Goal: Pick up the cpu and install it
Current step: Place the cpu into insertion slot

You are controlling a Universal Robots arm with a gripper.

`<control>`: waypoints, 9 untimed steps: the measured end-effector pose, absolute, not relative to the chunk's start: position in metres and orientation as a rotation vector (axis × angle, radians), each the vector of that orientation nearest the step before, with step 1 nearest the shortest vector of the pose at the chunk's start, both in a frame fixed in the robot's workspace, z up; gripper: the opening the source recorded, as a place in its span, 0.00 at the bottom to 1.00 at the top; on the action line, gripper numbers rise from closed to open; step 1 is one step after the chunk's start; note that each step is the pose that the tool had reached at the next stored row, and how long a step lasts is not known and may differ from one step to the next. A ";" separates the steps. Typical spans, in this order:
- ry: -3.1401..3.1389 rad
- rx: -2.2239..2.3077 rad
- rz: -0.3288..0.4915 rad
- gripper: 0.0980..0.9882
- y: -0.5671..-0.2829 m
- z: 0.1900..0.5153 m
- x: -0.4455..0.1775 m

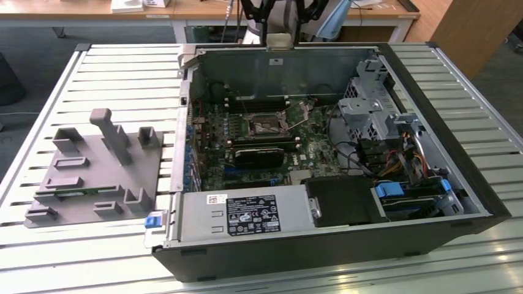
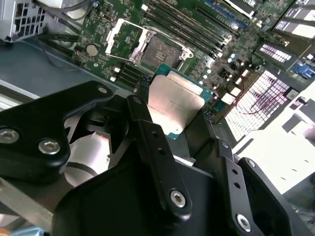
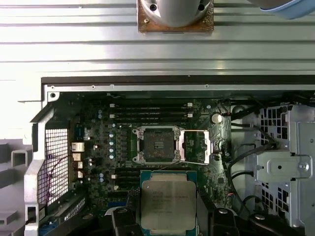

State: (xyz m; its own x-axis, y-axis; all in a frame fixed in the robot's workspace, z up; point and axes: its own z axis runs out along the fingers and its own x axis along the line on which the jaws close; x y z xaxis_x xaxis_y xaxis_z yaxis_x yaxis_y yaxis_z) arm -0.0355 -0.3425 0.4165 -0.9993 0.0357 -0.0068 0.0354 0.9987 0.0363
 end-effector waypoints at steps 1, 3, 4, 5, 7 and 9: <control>3.132 0.079 0.057 0.50 -0.343 0.416 -0.035; 3.131 0.117 0.057 0.50 -0.343 0.416 -0.035; 3.130 0.133 0.056 0.50 -0.343 0.416 -0.035; 3.129 0.147 0.056 0.50 -0.342 0.416 -0.035; 3.127 0.179 0.056 0.50 -0.343 0.416 -0.035; 3.124 0.215 0.056 0.50 -0.342 0.416 -0.035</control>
State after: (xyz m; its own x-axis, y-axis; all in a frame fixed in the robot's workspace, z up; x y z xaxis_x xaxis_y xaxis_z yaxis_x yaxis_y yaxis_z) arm -0.0355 -0.3425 0.4162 -0.9905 0.1371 -0.0068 0.1368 0.9899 0.0364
